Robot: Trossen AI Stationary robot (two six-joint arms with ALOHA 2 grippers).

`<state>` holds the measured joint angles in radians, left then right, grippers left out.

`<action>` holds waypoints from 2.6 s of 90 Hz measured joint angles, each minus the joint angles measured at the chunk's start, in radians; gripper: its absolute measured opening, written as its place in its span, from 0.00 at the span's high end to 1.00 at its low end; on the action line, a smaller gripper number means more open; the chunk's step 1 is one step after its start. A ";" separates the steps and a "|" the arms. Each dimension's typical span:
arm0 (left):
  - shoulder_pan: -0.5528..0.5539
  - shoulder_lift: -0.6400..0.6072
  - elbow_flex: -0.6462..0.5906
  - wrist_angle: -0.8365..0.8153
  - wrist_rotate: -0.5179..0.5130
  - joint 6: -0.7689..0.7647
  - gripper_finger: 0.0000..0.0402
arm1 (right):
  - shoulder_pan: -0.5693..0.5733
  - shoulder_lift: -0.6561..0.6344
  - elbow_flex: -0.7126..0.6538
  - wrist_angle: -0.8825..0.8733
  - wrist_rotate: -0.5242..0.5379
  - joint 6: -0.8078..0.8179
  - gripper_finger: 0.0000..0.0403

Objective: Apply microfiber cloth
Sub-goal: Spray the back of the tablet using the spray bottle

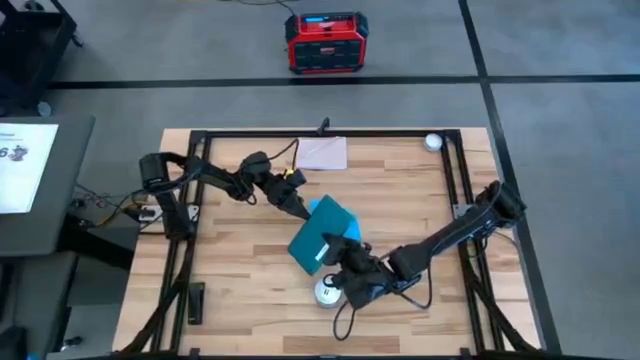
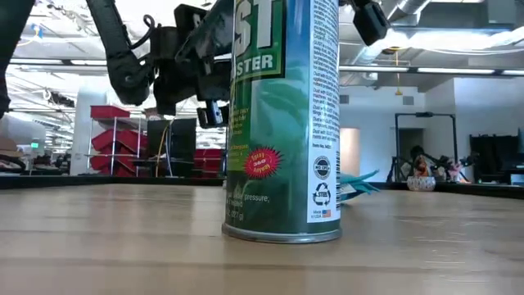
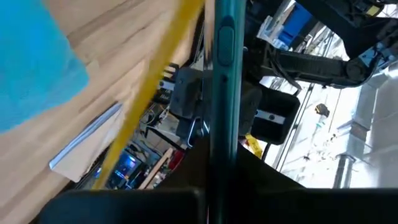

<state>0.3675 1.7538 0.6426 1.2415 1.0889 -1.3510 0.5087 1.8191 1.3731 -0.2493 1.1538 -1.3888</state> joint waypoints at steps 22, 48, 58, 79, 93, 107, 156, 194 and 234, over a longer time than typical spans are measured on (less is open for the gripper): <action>-0.024 0.000 0.000 0.000 0.000 0.010 0.70 | -0.014 0.000 0.000 0.006 -0.001 0.015 0.98; -0.042 0.000 0.000 0.006 0.005 0.099 0.72 | -0.021 0.000 0.000 0.029 -0.004 0.019 0.98; -0.043 0.000 0.000 0.006 0.005 0.161 0.80 | -0.021 0.000 0.000 0.029 -0.005 0.020 0.98; -0.050 -0.002 -0.001 0.008 0.013 0.277 0.96 | -0.028 0.000 0.000 0.035 -0.005 0.009 0.98; -0.058 -0.002 -0.001 0.008 0.013 0.297 0.97 | -0.029 0.000 0.000 0.046 -0.008 0.021 0.95; -0.057 -0.002 -0.001 0.019 0.014 0.323 0.98 | -0.026 0.000 0.000 0.082 -0.012 0.049 0.77; 0.001 -0.003 0.047 0.126 0.058 0.316 0.98 | -0.034 -0.002 0.000 0.127 0.140 0.127 0.32; 0.063 -0.003 0.099 0.168 0.106 0.402 0.99 | -0.040 -0.021 0.001 0.124 0.222 0.227 0.32; 0.173 -0.029 0.095 0.332 0.167 0.382 0.99 | -0.037 -0.139 0.001 0.116 0.324 0.396 0.32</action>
<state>0.5407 1.7244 0.7377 1.5733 1.2555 -0.9687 0.4716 1.6804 1.3737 -0.1330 1.4775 -0.9926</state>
